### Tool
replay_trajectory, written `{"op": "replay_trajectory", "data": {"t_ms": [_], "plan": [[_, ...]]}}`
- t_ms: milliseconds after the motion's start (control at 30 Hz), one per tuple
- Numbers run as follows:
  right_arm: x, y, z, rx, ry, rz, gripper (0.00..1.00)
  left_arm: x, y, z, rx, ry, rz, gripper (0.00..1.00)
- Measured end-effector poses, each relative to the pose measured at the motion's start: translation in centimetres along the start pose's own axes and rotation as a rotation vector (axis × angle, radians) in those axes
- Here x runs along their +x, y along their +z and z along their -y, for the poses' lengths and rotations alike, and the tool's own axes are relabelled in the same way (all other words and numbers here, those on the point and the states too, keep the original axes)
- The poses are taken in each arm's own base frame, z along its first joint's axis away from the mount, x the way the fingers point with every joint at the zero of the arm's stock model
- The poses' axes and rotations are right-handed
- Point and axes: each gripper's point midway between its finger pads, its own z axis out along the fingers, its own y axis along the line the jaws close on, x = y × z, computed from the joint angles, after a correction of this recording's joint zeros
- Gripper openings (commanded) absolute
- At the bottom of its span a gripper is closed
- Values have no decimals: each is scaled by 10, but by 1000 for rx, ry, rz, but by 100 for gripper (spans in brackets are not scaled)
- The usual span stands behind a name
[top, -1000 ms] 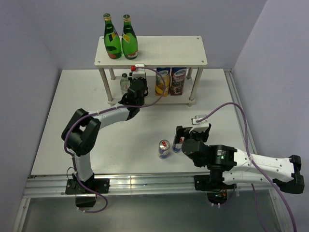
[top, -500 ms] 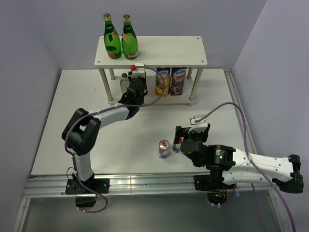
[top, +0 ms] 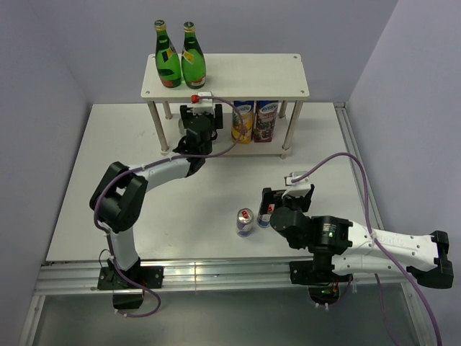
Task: Place and organize the beverage onto the shelf
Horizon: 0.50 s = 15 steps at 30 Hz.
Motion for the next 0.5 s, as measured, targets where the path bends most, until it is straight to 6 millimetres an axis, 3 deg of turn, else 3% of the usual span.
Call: {"op": "replay_trajectory", "data": {"t_ms": [100,500], "plan": [[-1,0,0,-1,3,1,95,2,-11,1,11,5,-12,99],[-3,0,3,14,6,13,98,-29,-74,24,89,-23,-12,99]]}}
